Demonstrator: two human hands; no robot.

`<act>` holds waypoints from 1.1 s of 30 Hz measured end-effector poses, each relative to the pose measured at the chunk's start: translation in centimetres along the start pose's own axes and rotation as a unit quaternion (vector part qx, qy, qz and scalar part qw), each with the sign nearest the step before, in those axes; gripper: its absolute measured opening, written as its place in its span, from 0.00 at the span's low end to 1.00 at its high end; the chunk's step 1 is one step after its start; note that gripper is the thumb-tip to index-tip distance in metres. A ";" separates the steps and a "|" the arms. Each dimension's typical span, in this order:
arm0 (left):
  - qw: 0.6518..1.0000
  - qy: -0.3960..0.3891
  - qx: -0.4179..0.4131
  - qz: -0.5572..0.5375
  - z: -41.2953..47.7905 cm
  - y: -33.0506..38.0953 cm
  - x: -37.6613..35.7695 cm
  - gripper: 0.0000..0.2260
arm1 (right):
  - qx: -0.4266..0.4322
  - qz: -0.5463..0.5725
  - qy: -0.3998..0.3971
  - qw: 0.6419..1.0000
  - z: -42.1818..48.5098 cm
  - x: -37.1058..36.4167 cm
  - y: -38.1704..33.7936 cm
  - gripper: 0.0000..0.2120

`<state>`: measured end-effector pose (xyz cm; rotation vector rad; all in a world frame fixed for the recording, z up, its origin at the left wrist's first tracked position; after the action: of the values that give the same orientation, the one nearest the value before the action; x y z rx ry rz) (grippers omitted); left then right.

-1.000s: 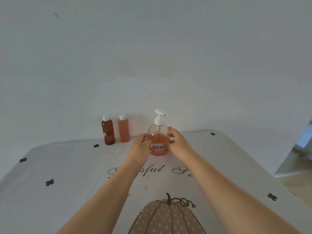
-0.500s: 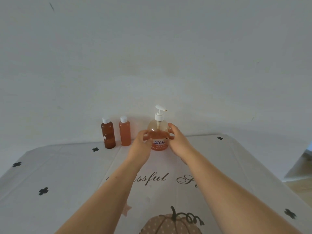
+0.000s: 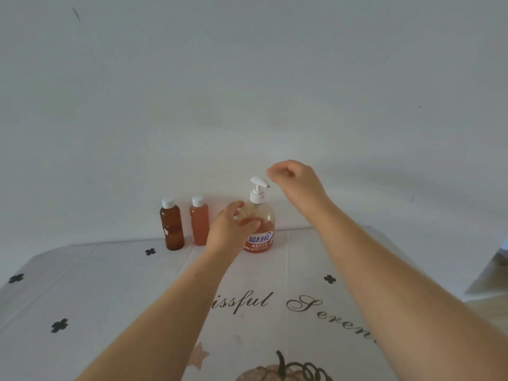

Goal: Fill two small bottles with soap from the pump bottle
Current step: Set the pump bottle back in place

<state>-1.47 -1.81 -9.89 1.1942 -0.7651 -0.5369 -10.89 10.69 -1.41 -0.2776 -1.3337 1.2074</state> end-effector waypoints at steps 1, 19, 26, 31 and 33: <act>1.000 -0.003 0.001 -0.004 0.1 0.0 0.0 0.26 | 0.015 -0.028 -0.025 0.999 0.2 0.1 -0.5 0.12; 0.999 -0.026 -0.019 -0.033 0.3 -0.7 0.2 0.24 | 0.090 -0.119 -0.064 0.987 2.9 -0.8 0.0 0.21; 0.998 -0.020 0.005 -0.052 -0.2 -1.5 0.3 0.27 | -0.080 -0.058 -0.013 0.995 1.2 -2.1 4.2 0.17; 0.997 0.044 0.057 -0.040 -1.2 -2.7 0.5 0.20 | -0.150 -0.038 -0.117 0.981 -1.9 -5.5 7.5 0.08; 0.998 0.032 0.049 -0.036 -1.5 -2.9 0.4 0.17 | -0.158 -0.028 -0.107 0.981 -2.4 -6.2 8.0 0.14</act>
<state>-0.04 -2.04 -12.85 1.3268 -0.7023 -0.5227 -11.62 10.34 -11.79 -0.3398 -1.7140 0.9968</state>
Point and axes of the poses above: each hand's wrist, its own z-axis towards the middle knuckle, its own x-axis out of the back of the hand, y = z × x, the point moved 2 cm from there along z, towards the middle knuckle, and after that the axes turned 12 degrees about -z, right-handed, at the moved point
